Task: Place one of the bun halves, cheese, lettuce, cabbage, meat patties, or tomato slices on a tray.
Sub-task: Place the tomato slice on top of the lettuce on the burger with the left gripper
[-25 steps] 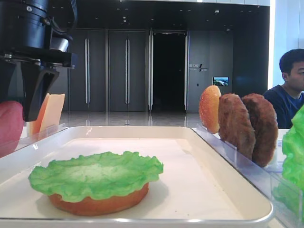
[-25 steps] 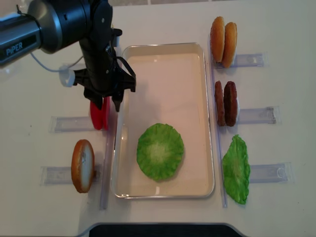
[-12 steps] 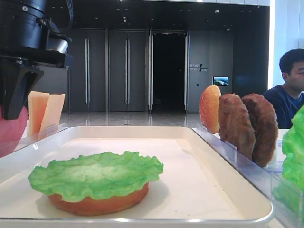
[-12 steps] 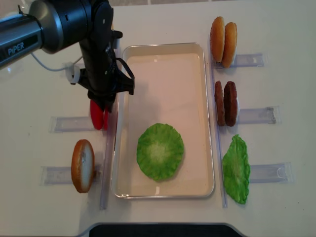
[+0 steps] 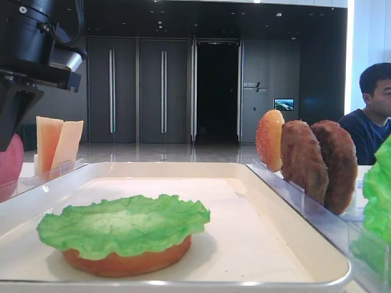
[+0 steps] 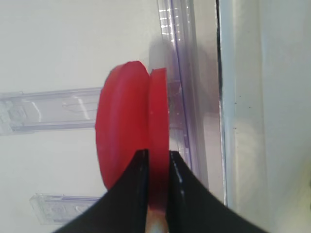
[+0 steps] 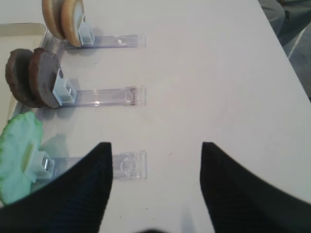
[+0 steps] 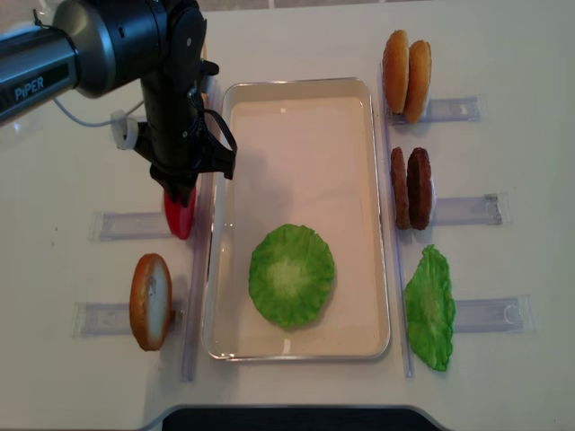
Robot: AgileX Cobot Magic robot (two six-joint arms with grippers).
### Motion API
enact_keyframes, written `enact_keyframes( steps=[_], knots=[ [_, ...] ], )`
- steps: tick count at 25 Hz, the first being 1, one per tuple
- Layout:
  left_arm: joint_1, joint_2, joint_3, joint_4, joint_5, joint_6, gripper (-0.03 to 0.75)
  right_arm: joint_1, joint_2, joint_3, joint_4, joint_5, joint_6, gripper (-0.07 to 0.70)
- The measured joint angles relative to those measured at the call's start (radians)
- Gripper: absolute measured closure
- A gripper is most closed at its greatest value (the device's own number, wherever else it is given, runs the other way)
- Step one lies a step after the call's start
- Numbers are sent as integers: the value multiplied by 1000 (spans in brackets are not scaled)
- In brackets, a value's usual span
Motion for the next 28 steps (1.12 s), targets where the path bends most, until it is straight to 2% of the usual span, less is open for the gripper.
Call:
enact_keyframes(
  steps=[12, 28],
  knots=[
    [0, -3, 0, 2, 1, 12, 652, 0, 0, 0, 0, 0, 0, 217],
    [0, -96, 0, -15, 15, 12, 652, 0, 0, 0, 0, 0, 0, 217]
  ],
)
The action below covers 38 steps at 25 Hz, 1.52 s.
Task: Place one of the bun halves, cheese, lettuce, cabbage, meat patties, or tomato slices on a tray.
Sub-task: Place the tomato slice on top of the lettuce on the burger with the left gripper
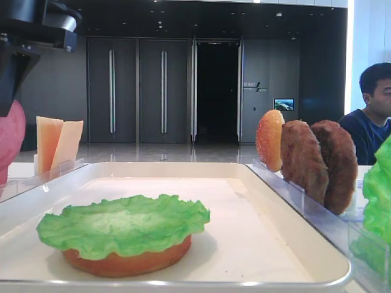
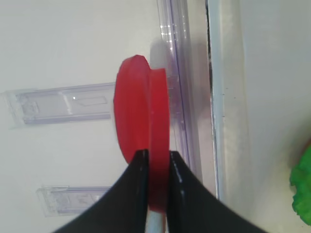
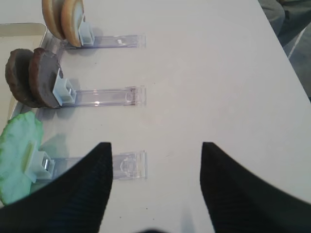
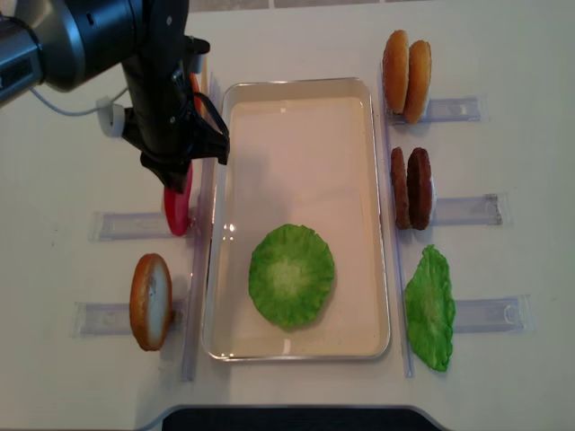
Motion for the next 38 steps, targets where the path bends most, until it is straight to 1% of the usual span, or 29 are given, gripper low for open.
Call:
enact_keyframes(
  steps=[12, 17, 19, 22, 27, 29, 32, 35, 38],
  knots=[
    [0, -94, 0, -64, 8, -6, 652, 0, 0, 0, 0, 0, 0, 217],
    [0, -110, 0, -154, 7, -5, 654, 0, 0, 0, 0, 0, 0, 217],
    [0, -110, 1, -210, -16, 8, 654, 0, 0, 0, 0, 0, 0, 217],
    [0, -110, 1, -293, -50, 53, 654, 0, 0, 0, 0, 0, 0, 217],
    [0, -110, 1, -417, -63, 154, 654, 0, 0, 0, 0, 0, 0, 217],
    [0, -110, 1, -488, -85, 197, 654, 0, 0, 0, 0, 0, 0, 217],
    [0, -110, 1, -603, -123, 296, 654, 0, 0, 0, 0, 0, 0, 217],
    [0, -110, 1, -673, -129, 383, 654, 0, 0, 0, 0, 0, 0, 217],
    [0, -110, 1, -694, -120, 442, 654, 0, 0, 0, 0, 0, 0, 217]
  ],
)
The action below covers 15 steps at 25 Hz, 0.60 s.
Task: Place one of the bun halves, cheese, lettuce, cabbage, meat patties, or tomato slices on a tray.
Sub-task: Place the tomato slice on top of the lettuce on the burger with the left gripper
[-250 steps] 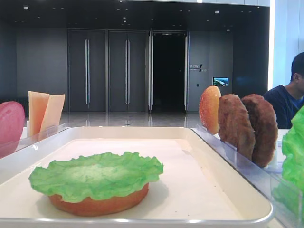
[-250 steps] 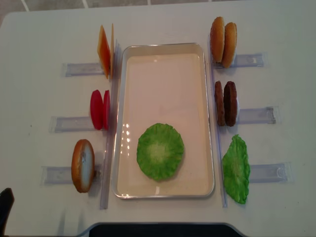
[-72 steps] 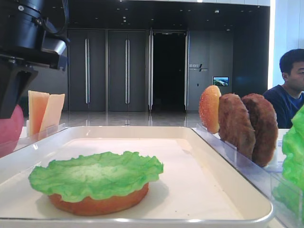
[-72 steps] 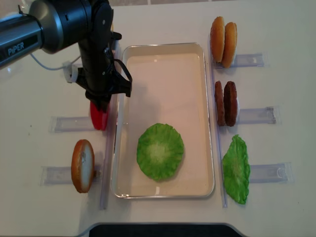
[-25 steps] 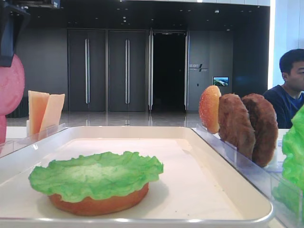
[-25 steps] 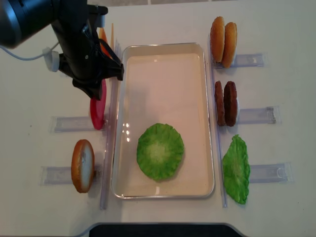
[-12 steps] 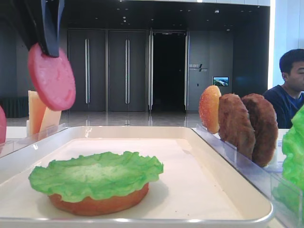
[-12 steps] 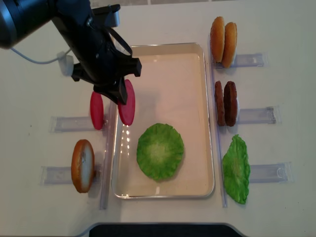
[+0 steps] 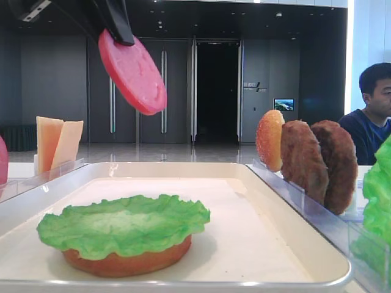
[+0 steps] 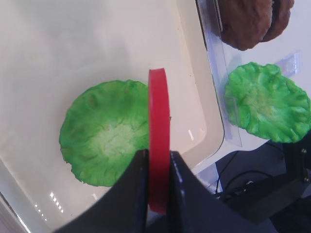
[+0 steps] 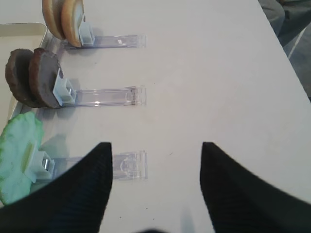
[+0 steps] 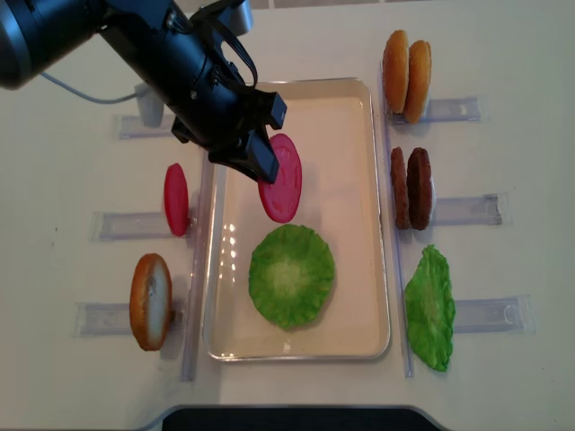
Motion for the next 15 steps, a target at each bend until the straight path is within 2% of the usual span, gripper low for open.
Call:
enact_keyframes(
  steps=[5, 8, 15],
  knots=[
    [0, 0, 20, -73, 44, 166, 654, 0, 0, 0, 0, 0, 0, 217],
    [0, 0, 70, -140, 50, 268, 654, 0, 0, 0, 0, 0, 0, 217],
    [40, 8, 202, -248, 1, 394, 654, 0, 0, 0, 0, 0, 0, 217]
  ],
)
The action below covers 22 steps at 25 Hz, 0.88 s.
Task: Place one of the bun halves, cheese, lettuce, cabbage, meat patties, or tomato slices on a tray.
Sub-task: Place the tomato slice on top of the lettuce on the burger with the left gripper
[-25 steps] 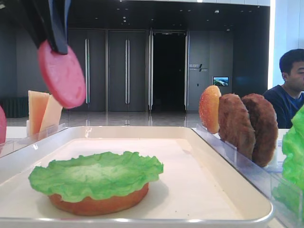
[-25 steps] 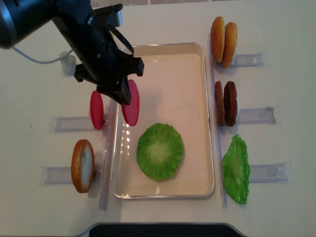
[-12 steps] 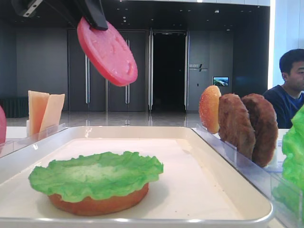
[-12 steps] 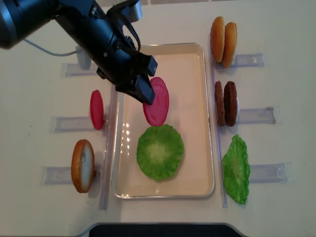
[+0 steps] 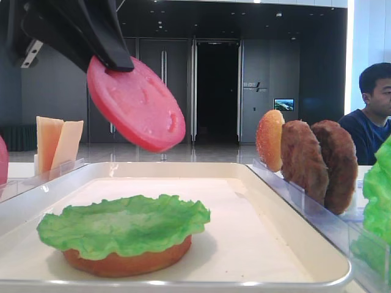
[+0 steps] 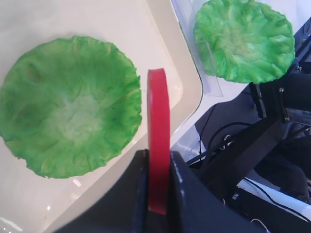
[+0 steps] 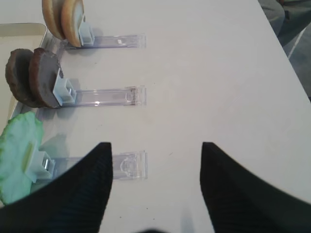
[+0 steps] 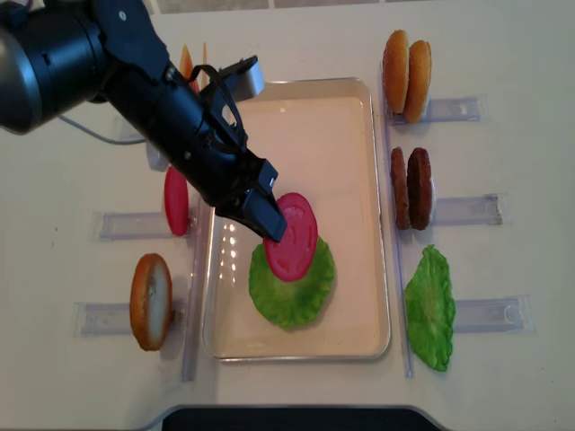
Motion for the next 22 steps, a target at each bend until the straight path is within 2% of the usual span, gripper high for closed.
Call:
enact_keyframes(
  steps=[7, 22],
  knots=[
    [0, 68, 12, -53, -17, 36, 654, 0, 0, 0, 0, 0, 0, 217],
    [0, 134, 12, -75, -22, 44, 654, 0, 0, 0, 0, 0, 0, 217]
  ],
)
